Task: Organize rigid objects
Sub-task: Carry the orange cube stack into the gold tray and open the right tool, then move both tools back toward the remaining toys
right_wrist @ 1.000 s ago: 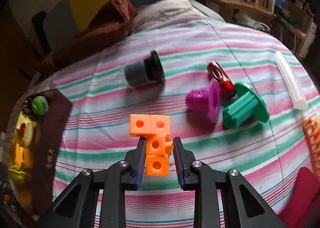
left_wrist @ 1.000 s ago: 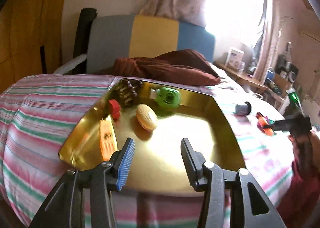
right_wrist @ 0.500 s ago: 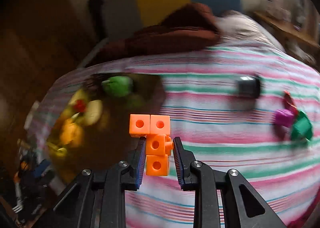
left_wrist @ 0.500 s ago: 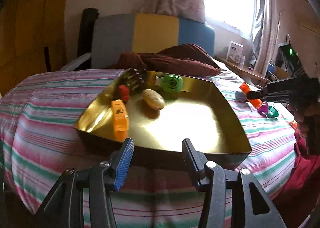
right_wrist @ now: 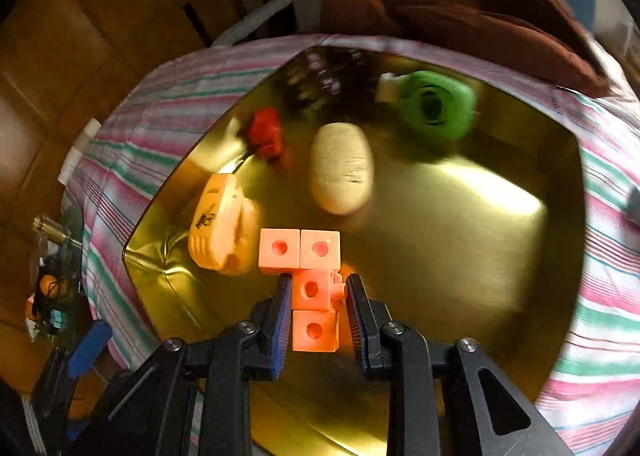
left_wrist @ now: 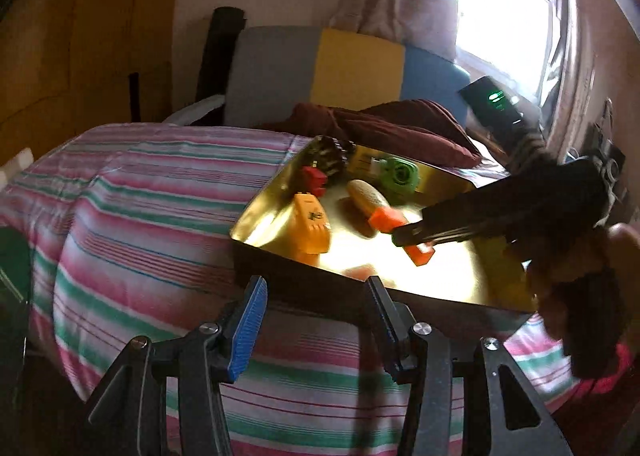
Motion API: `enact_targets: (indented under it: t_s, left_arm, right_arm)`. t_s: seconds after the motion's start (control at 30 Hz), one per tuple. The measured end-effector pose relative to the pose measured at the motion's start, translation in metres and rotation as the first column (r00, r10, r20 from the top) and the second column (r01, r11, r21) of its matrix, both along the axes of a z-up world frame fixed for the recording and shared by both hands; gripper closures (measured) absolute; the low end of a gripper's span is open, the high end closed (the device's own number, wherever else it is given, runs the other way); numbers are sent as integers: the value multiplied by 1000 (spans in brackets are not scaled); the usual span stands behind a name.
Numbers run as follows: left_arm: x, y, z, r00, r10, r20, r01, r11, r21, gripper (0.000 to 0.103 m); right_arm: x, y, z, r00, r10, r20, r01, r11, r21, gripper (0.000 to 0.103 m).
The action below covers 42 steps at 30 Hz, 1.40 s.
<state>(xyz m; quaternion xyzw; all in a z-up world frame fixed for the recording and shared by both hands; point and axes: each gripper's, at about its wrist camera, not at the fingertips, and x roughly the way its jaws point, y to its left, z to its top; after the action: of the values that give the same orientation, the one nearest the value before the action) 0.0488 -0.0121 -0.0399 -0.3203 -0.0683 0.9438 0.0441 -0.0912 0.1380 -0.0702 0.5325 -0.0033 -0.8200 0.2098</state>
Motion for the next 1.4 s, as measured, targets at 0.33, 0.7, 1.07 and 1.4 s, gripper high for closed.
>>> enact_targets:
  t_s: [0.33, 0.7, 1.07, 1.4]
  left_arm:
    - [1, -4, 1, 1000, 10, 5, -10, 1000, 10, 52]
    - [0, -3, 0, 1000, 7, 8, -8, 1000, 8, 52]
    - [6, 10, 1, 999, -44, 3, 44, 999, -20, 52]
    - [12, 32, 1, 992, -126, 5, 126, 991, -47, 52]
  right_arm:
    - [-20, -36, -11, 999, -44, -14, 45, 999, 30, 75]
    - [11, -5, 18, 997, -63, -43, 58, 994, -96, 42]
    - [44, 47, 50, 981, -122, -151, 114, 992, -61, 32]
    - [58, 122, 32, 960, -252, -122, 258, 965, 41, 32]
